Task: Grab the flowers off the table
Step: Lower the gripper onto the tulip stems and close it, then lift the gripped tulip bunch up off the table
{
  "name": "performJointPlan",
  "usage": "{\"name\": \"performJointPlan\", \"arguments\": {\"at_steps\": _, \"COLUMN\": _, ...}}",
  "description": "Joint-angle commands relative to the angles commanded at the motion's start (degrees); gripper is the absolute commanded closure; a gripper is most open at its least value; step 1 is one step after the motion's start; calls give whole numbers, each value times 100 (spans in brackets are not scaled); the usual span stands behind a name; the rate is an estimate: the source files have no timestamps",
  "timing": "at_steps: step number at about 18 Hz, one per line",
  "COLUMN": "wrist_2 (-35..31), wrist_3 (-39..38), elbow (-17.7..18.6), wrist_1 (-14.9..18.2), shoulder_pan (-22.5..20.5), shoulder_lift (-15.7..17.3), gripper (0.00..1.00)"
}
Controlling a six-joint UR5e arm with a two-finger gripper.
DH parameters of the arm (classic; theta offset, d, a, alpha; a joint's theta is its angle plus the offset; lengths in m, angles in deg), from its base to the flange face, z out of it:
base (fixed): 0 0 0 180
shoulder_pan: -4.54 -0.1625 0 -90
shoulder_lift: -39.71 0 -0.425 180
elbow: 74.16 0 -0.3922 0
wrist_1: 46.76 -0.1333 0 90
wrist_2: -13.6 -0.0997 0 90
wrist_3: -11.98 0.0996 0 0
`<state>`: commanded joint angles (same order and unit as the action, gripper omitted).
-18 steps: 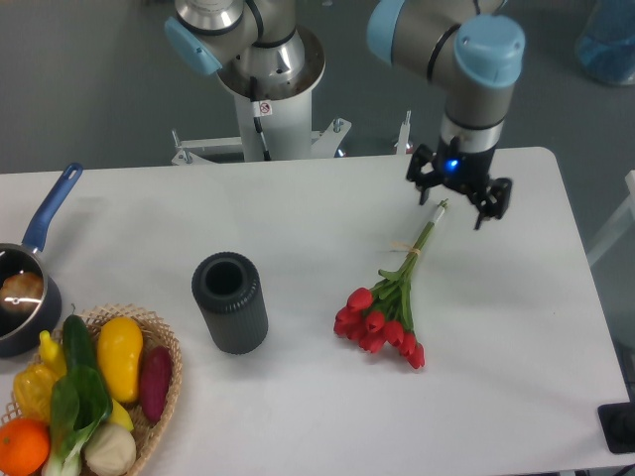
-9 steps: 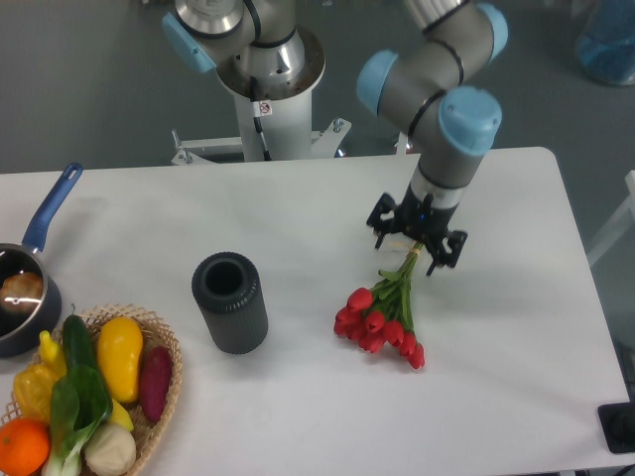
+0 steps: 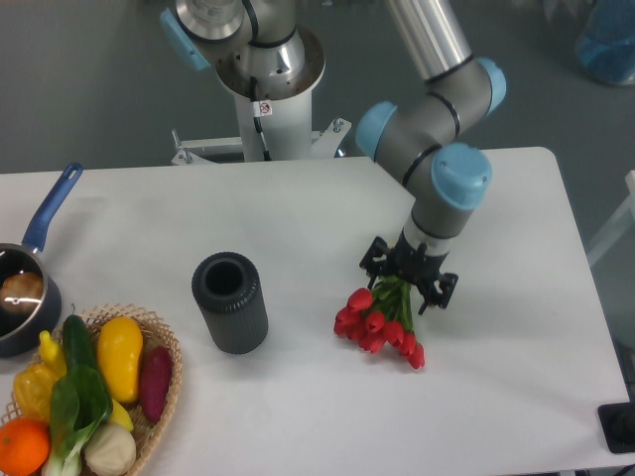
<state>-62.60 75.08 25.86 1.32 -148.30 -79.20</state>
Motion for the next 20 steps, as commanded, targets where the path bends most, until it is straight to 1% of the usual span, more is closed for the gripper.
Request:
{"name": "performJointPlan", "arguments": {"at_steps": 1, "wrist_2": 0, "wrist_3": 9, "elbow": 0, "wrist_1": 9, "shoulder_pan": 0, "shoulder_lift": 9, "gripper": 50}}
{"name": "performJointPlan", "arguments": {"at_steps": 2, "wrist_2": 0, "wrist_3": 9, "elbow": 17, "wrist_1": 9, "shoulder_pan": 0, "shoulder_lift": 26, "gripper": 68}}
{"name": "performJointPlan", "arguments": {"at_steps": 3, "wrist_2": 0, "wrist_3": 17, "elbow": 26, "wrist_1": 17, "shoulder_pan": -9, "shoulder_lift": 52, "gripper": 84}}
{"name": "performJointPlan", "arguments": {"at_steps": 4, "wrist_2": 0, "wrist_3": 26, "elbow": 18, "wrist_1": 9, "shoulder_pan": -9, "shoulder_lift": 79, "gripper": 91}}
{"name": "performJointPlan", "arguments": {"at_steps": 6, "wrist_2": 0, "wrist_3": -17, "elbow": 17, "wrist_1": 26, "shoulder_pan": -26, "shoulder_lift": 236, "gripper": 91}}
{"name": "performJointPlan", "arguments": {"at_steps": 7, "wrist_2": 0, "wrist_3": -26, "elbow": 9, "wrist_1": 26, "shoulder_pan": -44, "shoulder_lift": 289, "gripper": 94}}
{"name": "performJointPlan", "arguments": {"at_steps": 8, "wrist_2": -9, "wrist_3": -61, "elbow": 17, "wrist_1": 35, "shoulder_pan": -53, "shoulder_lift": 334, "gripper": 100}}
{"name": "performJointPlan", "arguments": {"at_steps": 10, "wrist_2": -18, "wrist_3": -227, "elbow": 18, "wrist_1": 44, "shoulder_pan": -88, "shoulder_lift": 570, "gripper": 100}}
{"name": "performJointPlan", "arguments": {"at_steps": 12, "wrist_2": -9, "wrist_3": -334, "elbow": 9, "wrist_1": 9, "shoulder_pan": -140, "shoulder_lift": 737, "gripper": 100}}
{"name": "performJointPlan", "arguments": {"at_steps": 16, "wrist_2": -9, "wrist_3": -290, "elbow": -149, "wrist_1": 44, "shoulder_pan": -307, "shoulder_lift": 1071, "gripper": 100}}
{"name": "performJointPlan", "arguments": {"at_steps": 17, "wrist_2": -9, "wrist_3": -299, "elbow": -184, "wrist_1": 53, "shoulder_pan": -403, "shoulder_lift": 1116, "gripper": 100}}
{"name": "performJointPlan", "arguments": {"at_steps": 20, "wrist_2": -35, "wrist_3": -342, "elbow": -333, "wrist_1": 96, "shoulder_pan": -413, "shoulder_lift": 1142, "gripper": 100}}
